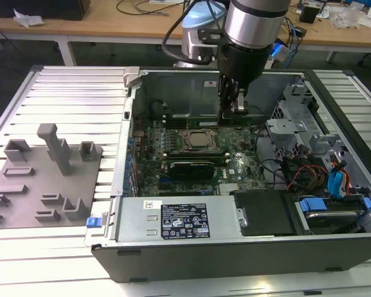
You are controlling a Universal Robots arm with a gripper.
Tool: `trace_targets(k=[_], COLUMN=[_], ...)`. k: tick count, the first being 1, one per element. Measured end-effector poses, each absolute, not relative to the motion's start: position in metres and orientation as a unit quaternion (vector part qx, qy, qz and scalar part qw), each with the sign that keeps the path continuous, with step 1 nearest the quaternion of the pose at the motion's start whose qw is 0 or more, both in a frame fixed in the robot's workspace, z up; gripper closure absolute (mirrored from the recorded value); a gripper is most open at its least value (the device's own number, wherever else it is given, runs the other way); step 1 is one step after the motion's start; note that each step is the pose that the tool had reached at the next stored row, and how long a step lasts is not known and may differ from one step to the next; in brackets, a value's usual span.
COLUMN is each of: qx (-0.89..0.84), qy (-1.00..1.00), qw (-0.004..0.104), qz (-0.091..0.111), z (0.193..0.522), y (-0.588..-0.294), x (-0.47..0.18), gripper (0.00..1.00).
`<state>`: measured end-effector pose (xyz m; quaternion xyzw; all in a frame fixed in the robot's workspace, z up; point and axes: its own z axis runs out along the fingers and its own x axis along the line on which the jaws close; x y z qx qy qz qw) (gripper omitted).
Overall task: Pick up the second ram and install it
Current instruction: 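Insert the second ram into the second slot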
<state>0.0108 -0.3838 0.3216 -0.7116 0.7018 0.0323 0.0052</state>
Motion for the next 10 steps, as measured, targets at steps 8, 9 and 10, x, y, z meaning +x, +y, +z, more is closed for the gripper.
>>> trace_targets(k=[8, 9, 10], qx=[-0.701, -0.701, -0.701], qy=[0.713, 0.713, 0.713], qw=[0.005, 0.005, 0.005], qz=[0.032, 0.032, 0.032], z=[0.3157, 0.3153, 0.3148], y=[-0.3838, -0.3838, -0.3838], x=[0.0108, 0.0108, 0.0108], gripper=[0.86, 0.86, 0.86])
